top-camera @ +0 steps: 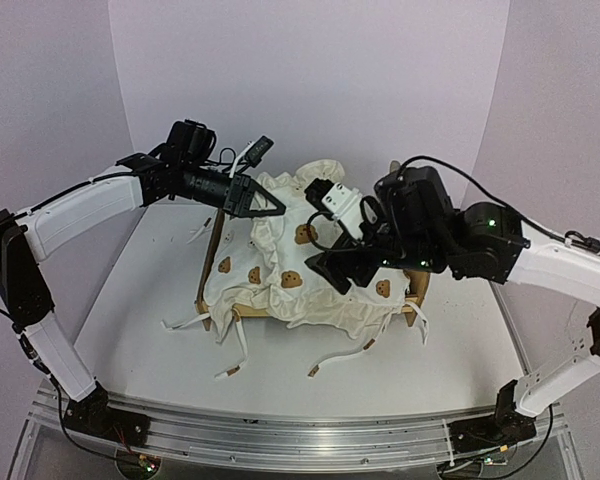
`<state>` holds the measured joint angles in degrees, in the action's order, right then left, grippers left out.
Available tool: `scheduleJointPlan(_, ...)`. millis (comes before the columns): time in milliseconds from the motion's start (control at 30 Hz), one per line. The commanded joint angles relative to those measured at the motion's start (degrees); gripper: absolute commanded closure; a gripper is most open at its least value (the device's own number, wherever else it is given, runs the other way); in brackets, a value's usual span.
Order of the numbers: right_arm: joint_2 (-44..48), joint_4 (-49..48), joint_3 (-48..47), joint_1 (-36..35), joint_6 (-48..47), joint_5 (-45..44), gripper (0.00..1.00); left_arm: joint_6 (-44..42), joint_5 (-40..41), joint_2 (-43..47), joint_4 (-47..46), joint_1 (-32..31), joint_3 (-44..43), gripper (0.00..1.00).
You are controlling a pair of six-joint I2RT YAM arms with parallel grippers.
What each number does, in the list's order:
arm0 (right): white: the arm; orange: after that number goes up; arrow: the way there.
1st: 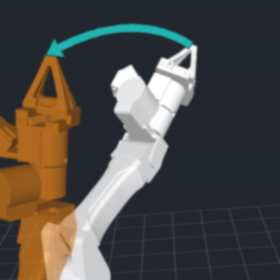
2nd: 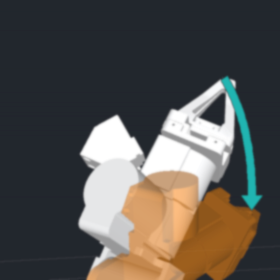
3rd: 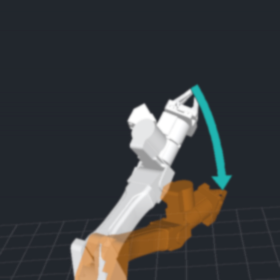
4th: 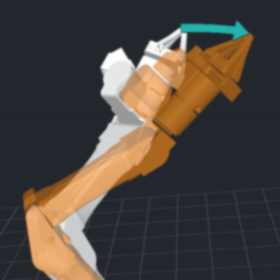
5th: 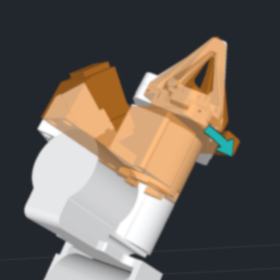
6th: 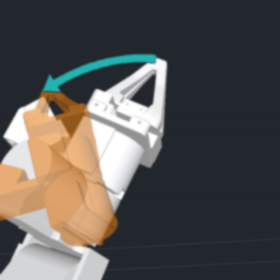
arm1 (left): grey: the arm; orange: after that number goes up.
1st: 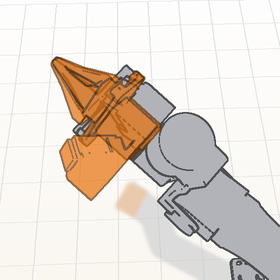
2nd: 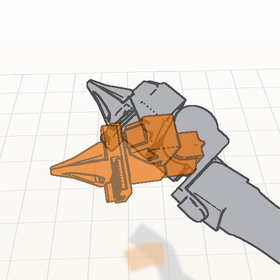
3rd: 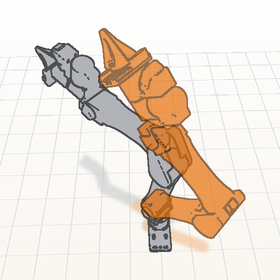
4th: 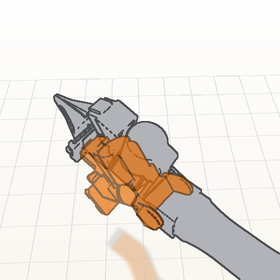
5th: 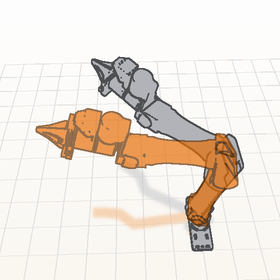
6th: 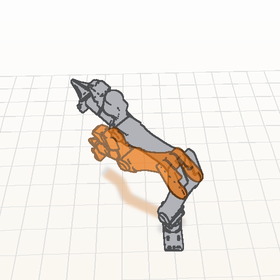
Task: Set up the pet bed
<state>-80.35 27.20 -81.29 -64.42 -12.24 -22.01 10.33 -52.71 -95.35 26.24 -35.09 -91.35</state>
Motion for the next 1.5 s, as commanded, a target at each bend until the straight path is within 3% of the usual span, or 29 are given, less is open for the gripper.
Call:
scheduleJointPlan(0, -3.4, -10.8, 2.0, -0.8, 8.3, -7.5, 0.09, 0.7, -0.3, 0.3, -3.3, -0.2, 0.1, 1.00)
scheduleJointPlan(133, -7.6, -13.0, -0.3, -0.7, 9.4, -12.0, 0.14, 0.7, -0.4, 0.2, -3.3, -0.2, -0.4, 1.00)
scheduleJointPlan(200, -8.8, -13.6, -0.9, -0.4, 10.1, -13.7, 0.23, 0.6, -0.4, 0.2, -3.2, -0.2, -0.5, 1.00)
scheduleJointPlan(400, -10.1, -14.5, -0.3, 1.9, 16.2, -18.8, 0.88, 0.4, -0.4, 0.4, -3.0, -0.2, -0.6, 1.00)
scheduleJointPlan(467, -9.5, -14.4, -0.6, 1.9, 16.5, -18.3, 1.00, -0.8, 0.1, 0.4, -2.1, -0.2, -1.4, 0.98)
scheduleJointPlan(500, -9.0, -14.4, -0.7, 2.0, 16.1, -17.9, 1.00, -2.1, 0.7, 0.4, -1.1, -0.2, -2.2, 0.93)
scheduleJointPlan(633, -6.9, -9.4, -3.4, 2.9, 15.8, -18.9, 1.00, -9.1, 6.4, 0.2, 3.0, 0.9, -7.0, 0.40)
scheduleJointPlan(700, -7.0, -2.5, -6.4, 4.3, 17.6, -21.5, 1.00, -12.4, 10.0, -0.2, 4.5, 2.8, -10.3, 0.23)
scheduleJointPlan(767, -7.3, 3.9, -8.9, 6.4, 20.0, -22.9, 1.00, -14.4, 13.5, -0.6, 5.2, 5.3, -13.0, 0.14)
scheduleJointPlan(933, -7.1, 10.1, -10.5, 15.0, 27.3, -14.7, 1.00, -19.2, 19.3, -0.3, 6.7, 7.4, -13.7, 0.09)
scheduleJointPlan(1200, -13.5, 12.0, -13.5, 23.8, 29.7, -5.7, 1.00, -19.9, 17.6, 2.2, 6.3, 7.4, -7.5, 0.08)
scheduleJointPlan(1467, -20.5, 11.9, -16.7, 26.3, 30.7, -11.8, 0.98, -20.3, 16.6, 3.1, 6.4, 7.4, -5.8, 0.08)
